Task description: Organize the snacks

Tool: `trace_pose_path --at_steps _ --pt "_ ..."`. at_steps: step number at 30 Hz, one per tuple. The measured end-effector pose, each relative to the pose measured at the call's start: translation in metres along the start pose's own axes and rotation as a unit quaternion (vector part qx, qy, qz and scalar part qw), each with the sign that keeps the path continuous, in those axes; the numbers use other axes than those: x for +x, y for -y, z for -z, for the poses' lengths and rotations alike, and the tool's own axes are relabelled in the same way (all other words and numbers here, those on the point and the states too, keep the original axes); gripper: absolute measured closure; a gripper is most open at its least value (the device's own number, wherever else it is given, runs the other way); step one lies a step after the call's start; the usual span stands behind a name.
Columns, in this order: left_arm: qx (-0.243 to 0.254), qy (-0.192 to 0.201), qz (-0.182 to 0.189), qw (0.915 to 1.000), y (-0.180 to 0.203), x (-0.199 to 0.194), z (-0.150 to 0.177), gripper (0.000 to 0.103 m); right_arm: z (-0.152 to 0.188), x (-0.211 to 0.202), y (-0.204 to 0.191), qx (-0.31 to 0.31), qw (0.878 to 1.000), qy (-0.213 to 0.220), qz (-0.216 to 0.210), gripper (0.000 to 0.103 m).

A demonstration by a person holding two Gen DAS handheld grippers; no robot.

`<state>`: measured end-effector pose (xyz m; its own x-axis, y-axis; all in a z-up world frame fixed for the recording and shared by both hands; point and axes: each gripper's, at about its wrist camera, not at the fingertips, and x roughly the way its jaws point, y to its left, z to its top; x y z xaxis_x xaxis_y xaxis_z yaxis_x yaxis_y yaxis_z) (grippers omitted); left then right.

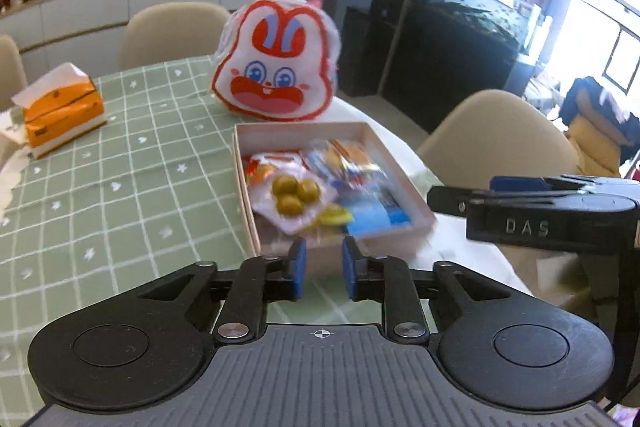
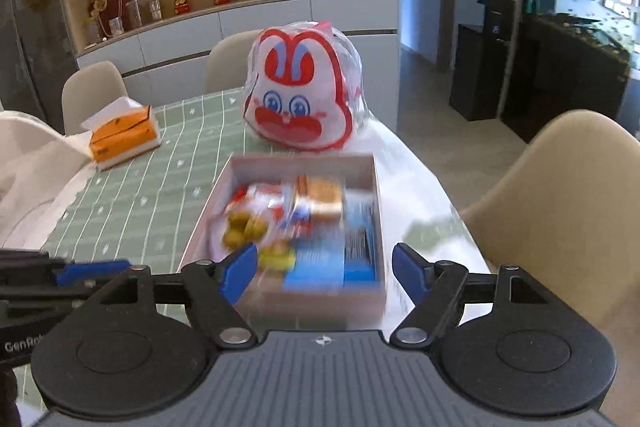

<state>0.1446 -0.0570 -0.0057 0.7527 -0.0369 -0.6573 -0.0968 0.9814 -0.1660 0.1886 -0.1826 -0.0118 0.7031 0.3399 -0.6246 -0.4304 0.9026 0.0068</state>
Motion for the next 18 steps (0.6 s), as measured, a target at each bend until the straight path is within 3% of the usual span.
trace_pose_path --at_steps 3,8,18 --pt "-0.008 0.005 0.004 0.9999 0.0 -0.026 0.02 0.085 0.028 -0.033 -0.01 0.023 1.0 0.003 0.004 0.026" --pt "0.012 -0.002 -0.044 0.999 0.01 -0.047 0.04 0.086 0.055 -0.058 -0.025 0.029 0.999 -0.039 -0.003 0.026" --pt "0.001 -0.017 -0.03 0.9994 0.014 -0.063 0.058 0.086 0.073 -0.07 -0.034 0.017 0.999 -0.051 0.003 0.026"
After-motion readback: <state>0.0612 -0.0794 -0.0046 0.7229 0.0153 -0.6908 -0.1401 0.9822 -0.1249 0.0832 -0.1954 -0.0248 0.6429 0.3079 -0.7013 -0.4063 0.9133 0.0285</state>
